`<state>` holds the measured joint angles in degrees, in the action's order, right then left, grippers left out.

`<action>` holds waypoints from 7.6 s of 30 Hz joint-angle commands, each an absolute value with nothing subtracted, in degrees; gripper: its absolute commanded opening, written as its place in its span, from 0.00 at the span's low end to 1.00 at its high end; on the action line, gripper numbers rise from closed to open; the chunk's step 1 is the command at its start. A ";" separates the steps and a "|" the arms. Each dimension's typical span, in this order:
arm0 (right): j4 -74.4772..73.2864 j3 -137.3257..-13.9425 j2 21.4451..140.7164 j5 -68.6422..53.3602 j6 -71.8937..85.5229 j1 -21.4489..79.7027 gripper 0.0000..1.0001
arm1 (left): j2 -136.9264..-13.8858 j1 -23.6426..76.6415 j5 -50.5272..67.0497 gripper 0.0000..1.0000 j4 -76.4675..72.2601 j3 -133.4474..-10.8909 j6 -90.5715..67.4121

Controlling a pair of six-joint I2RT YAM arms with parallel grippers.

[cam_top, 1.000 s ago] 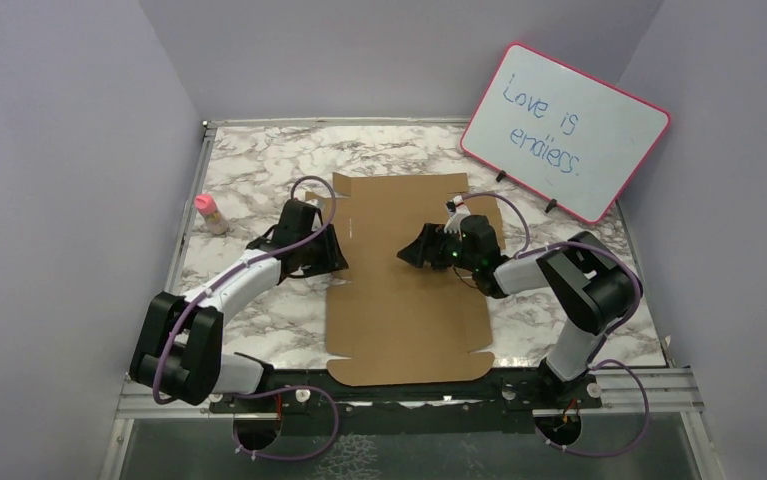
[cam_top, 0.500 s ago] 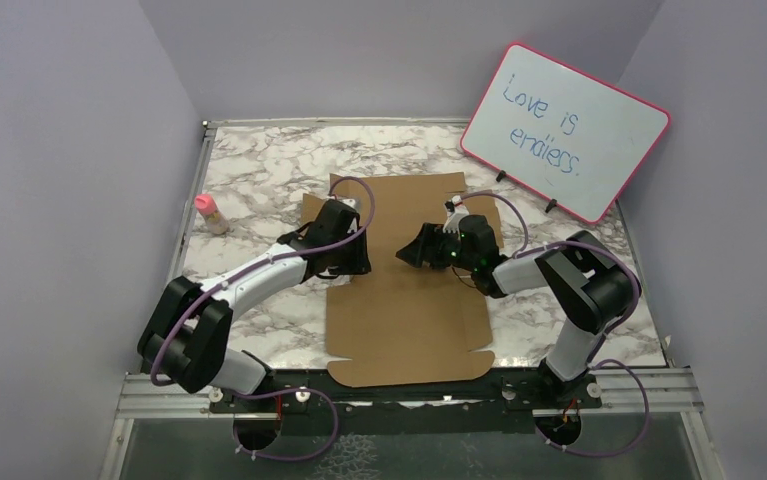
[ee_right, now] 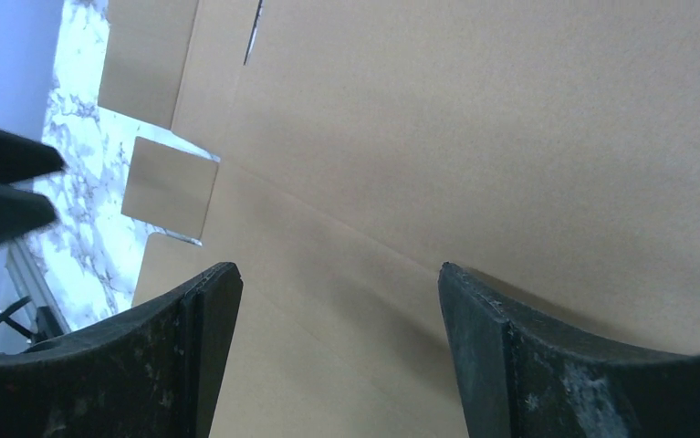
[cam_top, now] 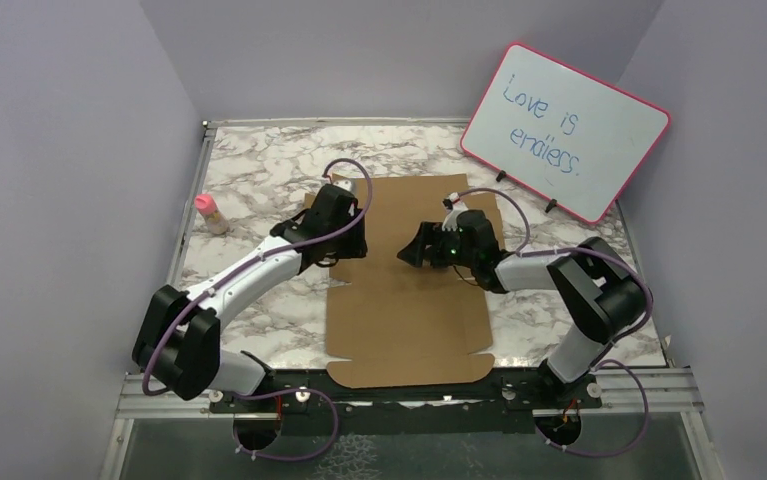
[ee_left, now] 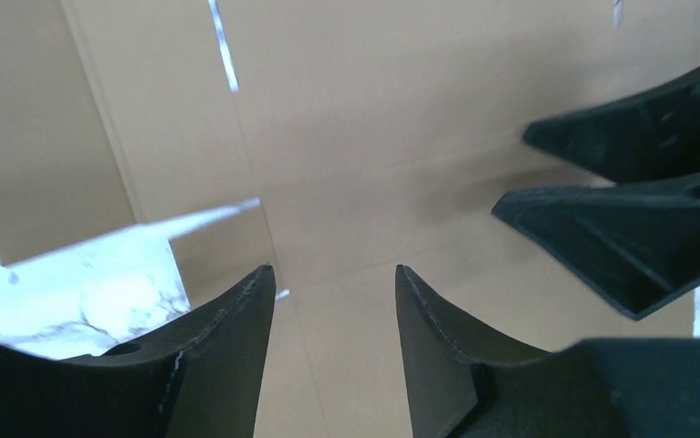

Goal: Fold the paper box

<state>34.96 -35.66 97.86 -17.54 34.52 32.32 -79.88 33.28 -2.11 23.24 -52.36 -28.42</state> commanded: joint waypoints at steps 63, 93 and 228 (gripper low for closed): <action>5.98 -80.44 120.73 -20.02 17.06 10.77 0.81 | -131.39 25.93 12.48 0.63 5.01 -95.19 -26.28; 8.71 -78.55 118.31 -22.13 19.11 16.36 0.80 | -132.24 26.53 12.50 0.63 4.79 -96.04 -27.15; -2.18 -32.43 66.66 7.82 22.25 28.31 0.73 | -104.19 34.55 12.81 0.68 -7.48 -60.06 -34.06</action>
<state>-7.53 -36.42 68.18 19.97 17.17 31.68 -108.07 33.65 15.16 -8.58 -63.00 -35.27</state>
